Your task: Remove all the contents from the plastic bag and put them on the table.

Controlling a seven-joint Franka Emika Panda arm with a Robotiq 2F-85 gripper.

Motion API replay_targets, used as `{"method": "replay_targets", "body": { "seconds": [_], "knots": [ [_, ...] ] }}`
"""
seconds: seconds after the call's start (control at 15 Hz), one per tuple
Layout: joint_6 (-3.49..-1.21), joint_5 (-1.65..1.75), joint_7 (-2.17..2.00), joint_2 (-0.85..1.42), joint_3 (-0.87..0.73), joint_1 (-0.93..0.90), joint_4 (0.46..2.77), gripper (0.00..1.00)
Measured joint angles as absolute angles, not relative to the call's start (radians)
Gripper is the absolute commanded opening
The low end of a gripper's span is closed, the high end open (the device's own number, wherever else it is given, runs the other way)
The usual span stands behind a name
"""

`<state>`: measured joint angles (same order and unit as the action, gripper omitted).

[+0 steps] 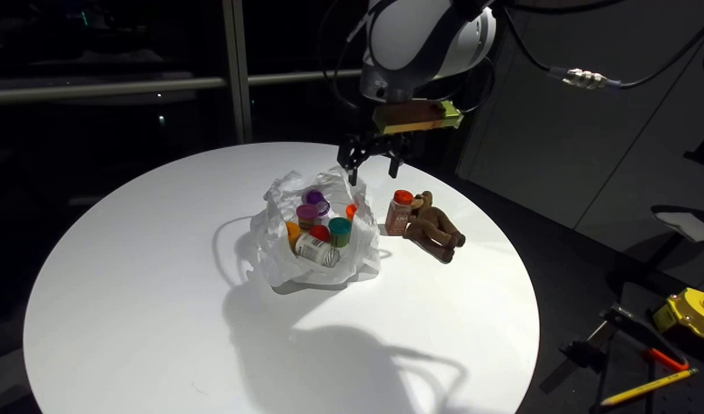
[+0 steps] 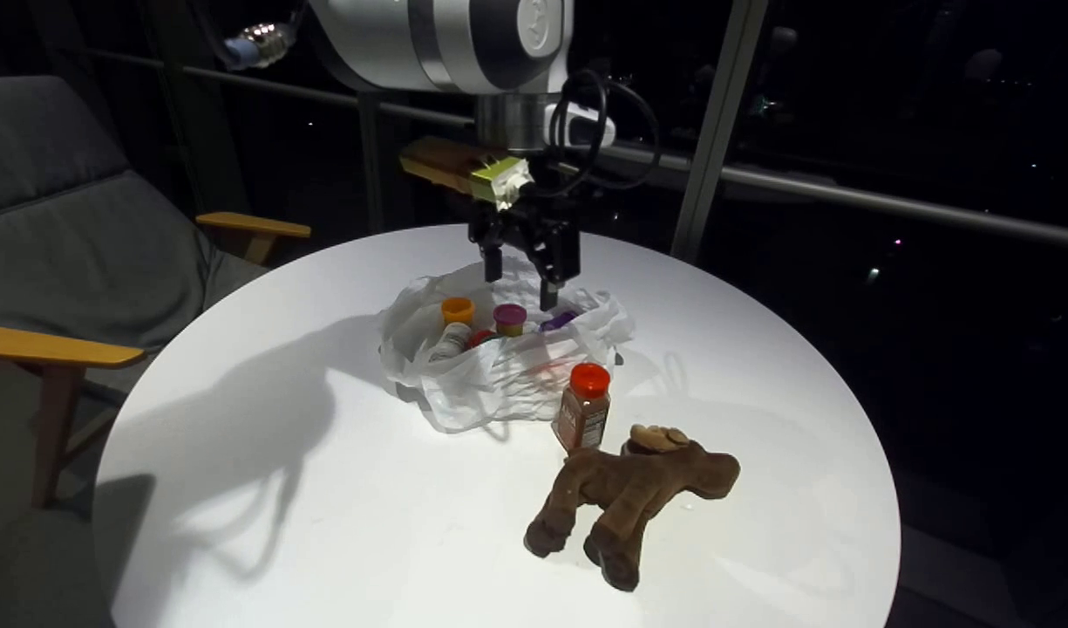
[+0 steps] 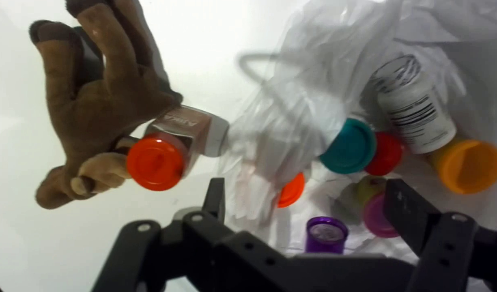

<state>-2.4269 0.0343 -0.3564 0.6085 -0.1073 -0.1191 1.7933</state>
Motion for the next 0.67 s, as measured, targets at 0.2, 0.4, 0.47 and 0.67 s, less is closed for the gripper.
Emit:
{"method": "replay_targets", "body": {
  "seconds": [0.2, 0.4, 0.47, 0.67],
  "knots": [
    [-2.398, 0.058, -0.279, 0.671, -0.055, -0.140, 1.721, 1.00],
    [-2.394, 0.092, -0.236, 0.763, -0.042, -0.166, 1.622, 1.00],
    [-2.390, 0.102, -0.230, 0.793, -0.042, -0.171, 1.586, 1.00],
    [-2.363, 0.105, -0.204, 0.884, -0.047, -0.172, 1.467, 1.00]
  ]
}}
